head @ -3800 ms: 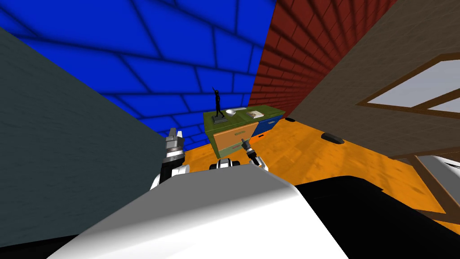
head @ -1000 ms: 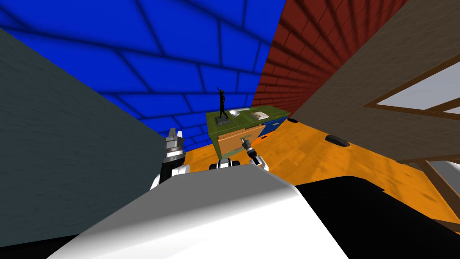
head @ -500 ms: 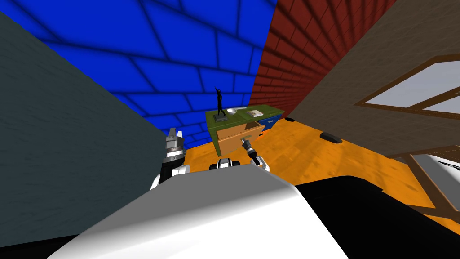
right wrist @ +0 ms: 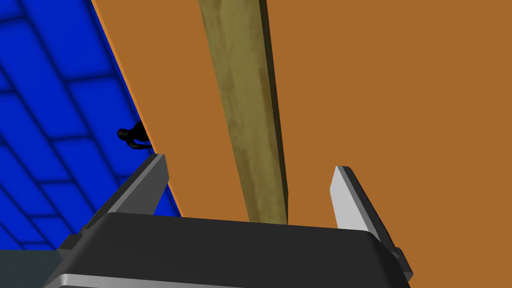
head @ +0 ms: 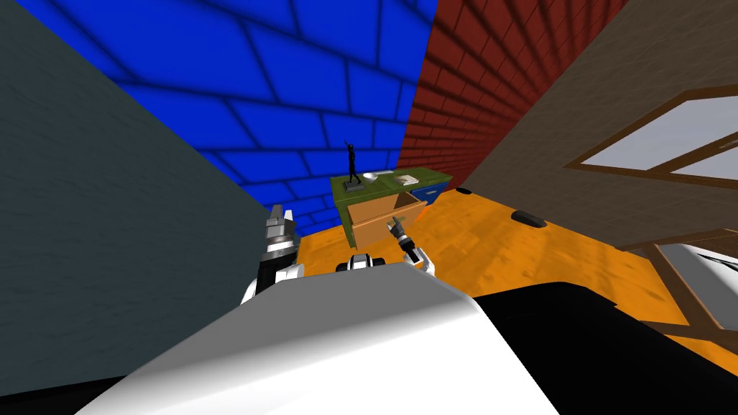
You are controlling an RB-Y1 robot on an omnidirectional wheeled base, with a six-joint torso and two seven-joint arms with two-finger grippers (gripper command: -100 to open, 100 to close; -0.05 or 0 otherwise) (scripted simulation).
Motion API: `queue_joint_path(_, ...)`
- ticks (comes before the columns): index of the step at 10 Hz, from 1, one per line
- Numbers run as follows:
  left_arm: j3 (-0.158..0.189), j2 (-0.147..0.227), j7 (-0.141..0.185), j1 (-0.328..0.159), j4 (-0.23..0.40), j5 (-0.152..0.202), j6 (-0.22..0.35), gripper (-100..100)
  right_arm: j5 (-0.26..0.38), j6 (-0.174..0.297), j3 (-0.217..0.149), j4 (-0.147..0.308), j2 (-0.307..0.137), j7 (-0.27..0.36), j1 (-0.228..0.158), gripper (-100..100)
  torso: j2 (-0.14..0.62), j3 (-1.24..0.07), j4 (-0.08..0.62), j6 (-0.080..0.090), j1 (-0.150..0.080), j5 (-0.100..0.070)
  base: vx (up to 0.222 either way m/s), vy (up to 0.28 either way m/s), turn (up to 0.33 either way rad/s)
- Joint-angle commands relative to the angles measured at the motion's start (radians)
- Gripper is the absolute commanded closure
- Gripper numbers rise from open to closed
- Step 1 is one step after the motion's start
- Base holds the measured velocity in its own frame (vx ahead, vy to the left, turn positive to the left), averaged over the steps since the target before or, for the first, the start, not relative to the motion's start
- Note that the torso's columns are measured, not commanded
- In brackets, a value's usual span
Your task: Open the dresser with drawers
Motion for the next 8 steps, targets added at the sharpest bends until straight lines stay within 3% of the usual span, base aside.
queue_joint_path(1,0.0,0.0,0.0,0.0,0.0,0.0,0.0,0,0.006,0.052,-0.004,-0.024,-0.037,-0.057,-0.031,-100,0.001,0.001,0.001,-0.001,-0.001,-0.001,-0.064,0.043,0.033)
queue_joint_path(6,0.0,0.0,0.0,0.0,0.0,0.0,0.0,0,0.014,0.135,-0.015,-0.059,-0.111,-0.155,-0.085,-100,0.005,0.003,0.004,0.001,-0.002,0.001,-0.061,0.035,0.035)
queue_joint_path(7,0.0,0.0,0.0,0.0,0.0,0.0,0.0,0,0.014,0.125,-0.011,-0.051,-0.102,-0.142,-0.067,-100,0.007,0.004,0.006,0.002,-0.001,0.003,-0.018,0.01,0.001)
queue_joint_path(8,0.0,0.0,0.0,0.0,0.0,0.0,0.0,0,0.014,0.128,-0.011,-0.05,-0.103,-0.145,-0.066,0,0.007,0.004,0.005,0.001,-0.002,0.001,0.0,0.0,0.0)
